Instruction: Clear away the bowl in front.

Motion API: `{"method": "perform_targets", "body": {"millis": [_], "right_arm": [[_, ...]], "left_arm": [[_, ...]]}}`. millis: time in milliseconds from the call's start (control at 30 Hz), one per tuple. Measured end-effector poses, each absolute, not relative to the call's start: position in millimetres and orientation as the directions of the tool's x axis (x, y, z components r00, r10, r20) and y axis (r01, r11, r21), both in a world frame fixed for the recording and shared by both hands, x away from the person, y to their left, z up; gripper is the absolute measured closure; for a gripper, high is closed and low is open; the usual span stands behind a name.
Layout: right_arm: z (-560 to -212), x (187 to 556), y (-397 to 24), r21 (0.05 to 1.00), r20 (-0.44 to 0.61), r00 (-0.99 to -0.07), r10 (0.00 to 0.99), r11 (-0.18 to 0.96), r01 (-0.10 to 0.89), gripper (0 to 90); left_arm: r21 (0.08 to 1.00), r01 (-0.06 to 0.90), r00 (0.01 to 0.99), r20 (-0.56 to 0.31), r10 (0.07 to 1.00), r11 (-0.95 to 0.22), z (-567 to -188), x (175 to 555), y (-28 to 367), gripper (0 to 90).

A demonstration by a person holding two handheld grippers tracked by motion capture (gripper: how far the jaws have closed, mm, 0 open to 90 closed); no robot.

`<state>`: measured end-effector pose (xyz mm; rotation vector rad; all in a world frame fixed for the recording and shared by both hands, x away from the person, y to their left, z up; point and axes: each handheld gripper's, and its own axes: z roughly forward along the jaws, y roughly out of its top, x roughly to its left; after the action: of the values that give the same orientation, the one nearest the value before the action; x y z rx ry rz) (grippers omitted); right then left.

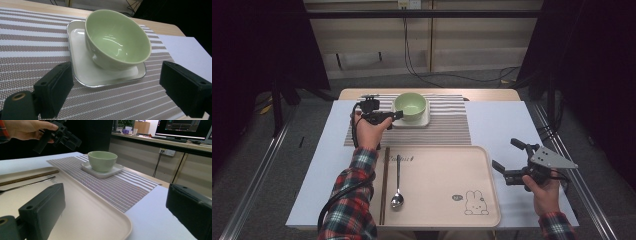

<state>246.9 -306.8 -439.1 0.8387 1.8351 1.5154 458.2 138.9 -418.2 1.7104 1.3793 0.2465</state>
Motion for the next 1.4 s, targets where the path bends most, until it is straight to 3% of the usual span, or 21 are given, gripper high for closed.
{"method": "perform_targets", "body": {"millis": [1100,1400], "right_arm": [[-439.4,247.3,-307.4,0.982,-0.083,-0.619,0.781,0.169,0.082,1.7],[-439.4,247.6,-307.1,0.983,-0.081,-0.618,0.782,0.167,0.082,1.7]], "left_arm": [[0.713,0.700,0.308,-0.344,0.887,0.034,-429.1,504.2,120.2,9.3],[0.709,0.704,0.290,-0.346,0.892,0.046,-433.5,512.0,115.5,14.6]]}}
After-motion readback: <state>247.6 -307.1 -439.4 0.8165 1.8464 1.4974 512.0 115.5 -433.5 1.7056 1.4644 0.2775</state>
